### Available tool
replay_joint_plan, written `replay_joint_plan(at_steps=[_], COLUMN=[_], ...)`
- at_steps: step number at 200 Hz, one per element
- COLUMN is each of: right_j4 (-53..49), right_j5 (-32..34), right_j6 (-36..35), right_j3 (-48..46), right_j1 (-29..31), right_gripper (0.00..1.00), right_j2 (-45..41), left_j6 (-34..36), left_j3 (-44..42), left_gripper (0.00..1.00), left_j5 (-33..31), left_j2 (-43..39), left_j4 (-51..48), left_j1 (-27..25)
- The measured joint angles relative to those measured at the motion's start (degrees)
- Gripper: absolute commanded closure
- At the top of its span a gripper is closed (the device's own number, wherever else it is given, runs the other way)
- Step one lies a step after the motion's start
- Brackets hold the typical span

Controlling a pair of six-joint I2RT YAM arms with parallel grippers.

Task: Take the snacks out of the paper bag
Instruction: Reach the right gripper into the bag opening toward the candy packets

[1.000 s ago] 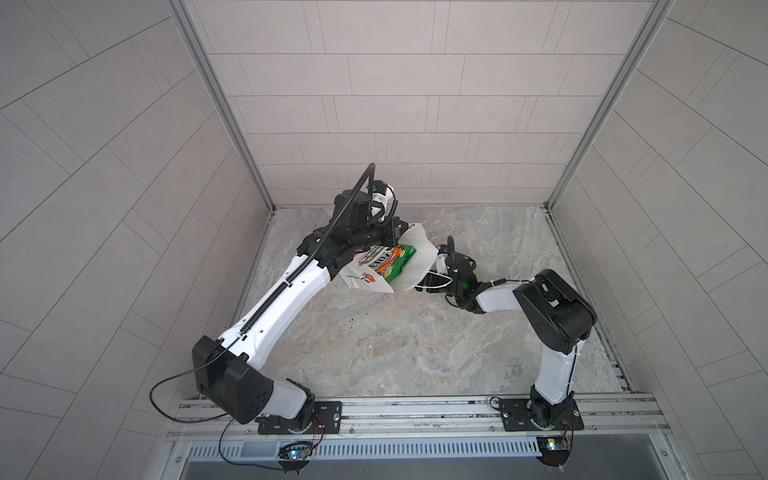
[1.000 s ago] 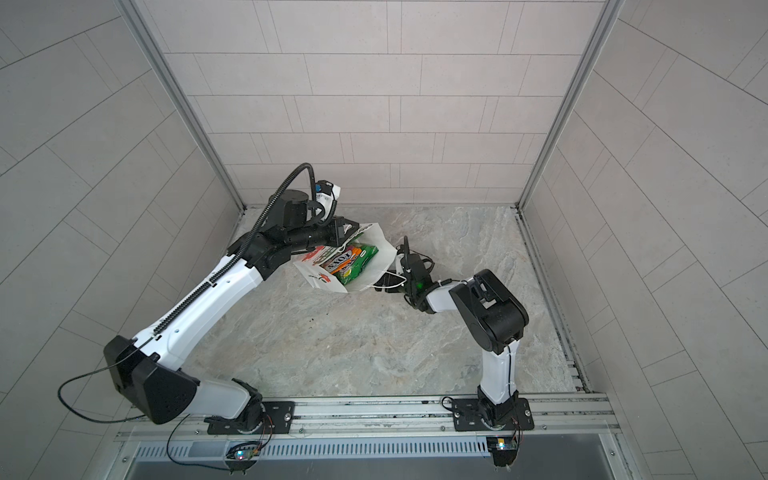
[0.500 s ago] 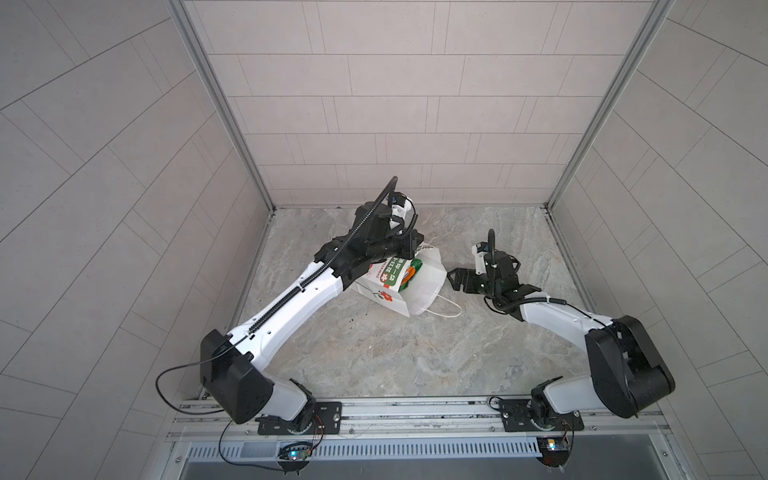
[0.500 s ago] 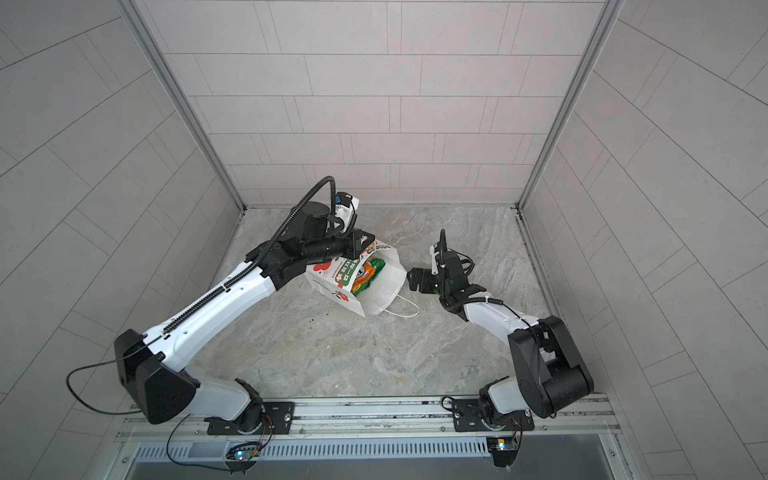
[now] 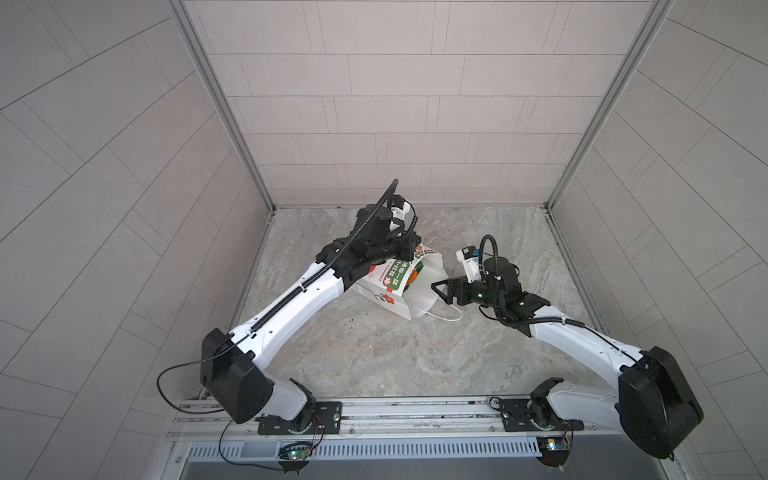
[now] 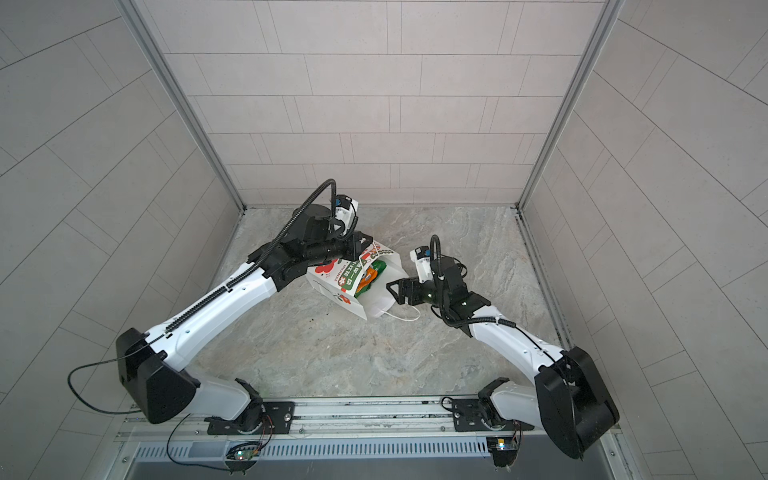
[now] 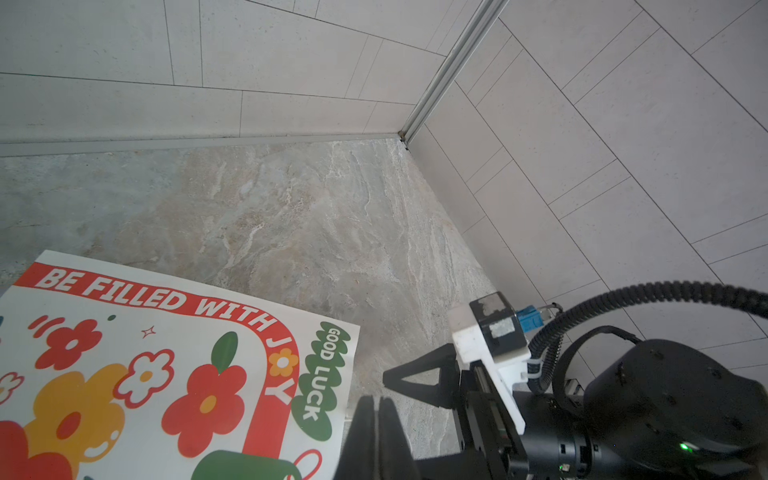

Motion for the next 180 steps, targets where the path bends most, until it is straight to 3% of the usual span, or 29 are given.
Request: replay_joint_plan(at_steps=[47,102,131,180], right_j4=[5.29,11.39,14.60,20.83], right_j5=[-5.64,-9.60,-8.85,-5.73], right_j6=[1.16,6.40,9.40,15.32], right_j3=[0.11,0.24,1.11,3.52], right_j1=[3.78,4.61,4.96,5.20], right_gripper=[0.37,0.43,0.45,0.58], right_j2=[7.26,17.07,19.82,24.02], left_j6=[-0.02,0.02,0.28,0.46], left_j3=[0.00,-0.26,-0.66,-1.49], left_gripper=[1.00,1.00,1.00,1.00], left_j5=[-1.03,-1.07,-0.85,-0.24], left_j2=[-1.40,-1.62,-2.78,-4.09], left_j4=[0.02,-0.33,-0.81,-1.81], left_j1=[0.00,-0.13,-0.13,-0.15])
